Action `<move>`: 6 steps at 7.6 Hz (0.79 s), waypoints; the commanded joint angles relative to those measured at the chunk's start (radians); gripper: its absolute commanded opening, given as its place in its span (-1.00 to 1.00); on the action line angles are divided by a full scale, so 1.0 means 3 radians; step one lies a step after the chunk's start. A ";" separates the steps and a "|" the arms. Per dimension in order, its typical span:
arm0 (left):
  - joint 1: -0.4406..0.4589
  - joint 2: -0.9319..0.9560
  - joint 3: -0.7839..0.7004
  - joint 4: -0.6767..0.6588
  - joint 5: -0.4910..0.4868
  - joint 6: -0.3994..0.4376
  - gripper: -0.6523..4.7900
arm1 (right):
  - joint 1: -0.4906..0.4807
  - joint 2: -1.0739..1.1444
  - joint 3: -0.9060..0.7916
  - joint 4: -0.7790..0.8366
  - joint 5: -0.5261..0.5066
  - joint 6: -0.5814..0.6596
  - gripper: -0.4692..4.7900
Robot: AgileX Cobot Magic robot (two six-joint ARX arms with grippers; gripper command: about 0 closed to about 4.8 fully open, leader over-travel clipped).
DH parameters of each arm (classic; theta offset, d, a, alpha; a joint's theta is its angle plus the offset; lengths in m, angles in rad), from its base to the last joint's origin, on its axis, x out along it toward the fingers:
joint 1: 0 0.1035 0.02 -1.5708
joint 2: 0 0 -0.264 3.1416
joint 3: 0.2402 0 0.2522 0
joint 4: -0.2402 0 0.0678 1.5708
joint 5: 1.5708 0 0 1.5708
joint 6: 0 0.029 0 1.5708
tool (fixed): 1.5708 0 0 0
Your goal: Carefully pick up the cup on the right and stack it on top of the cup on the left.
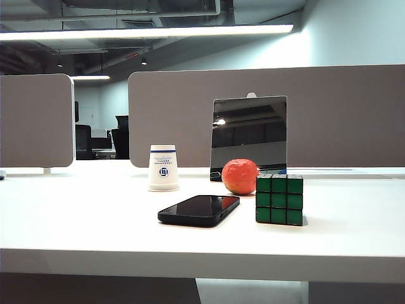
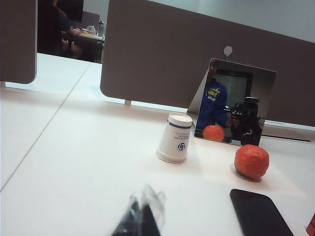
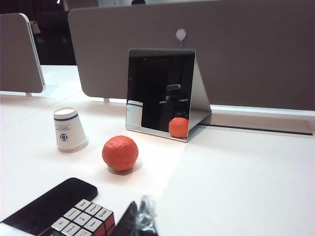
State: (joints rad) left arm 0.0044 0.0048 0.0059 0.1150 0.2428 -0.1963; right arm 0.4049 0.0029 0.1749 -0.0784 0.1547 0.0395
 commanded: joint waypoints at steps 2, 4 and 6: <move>0.0000 0.0001 0.0008 0.0033 0.0018 0.0004 -0.78 | -0.0001 -0.0006 -0.0407 0.0374 -0.0011 0.0067 -0.83; 0.0000 0.0001 0.0008 0.0033 0.0023 0.0004 -0.78 | -0.0001 -0.0006 -0.0554 0.0337 0.0009 0.0061 -0.83; 0.0000 0.0001 0.0006 0.0000 0.0027 0.0004 -0.78 | -0.0013 -0.0006 -0.0554 0.0453 0.0954 -0.0264 -0.83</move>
State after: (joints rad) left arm 0.0044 0.0048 0.0055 0.1139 0.2462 -0.1963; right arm 0.4034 0.0025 0.0074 0.0193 0.3752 -0.0113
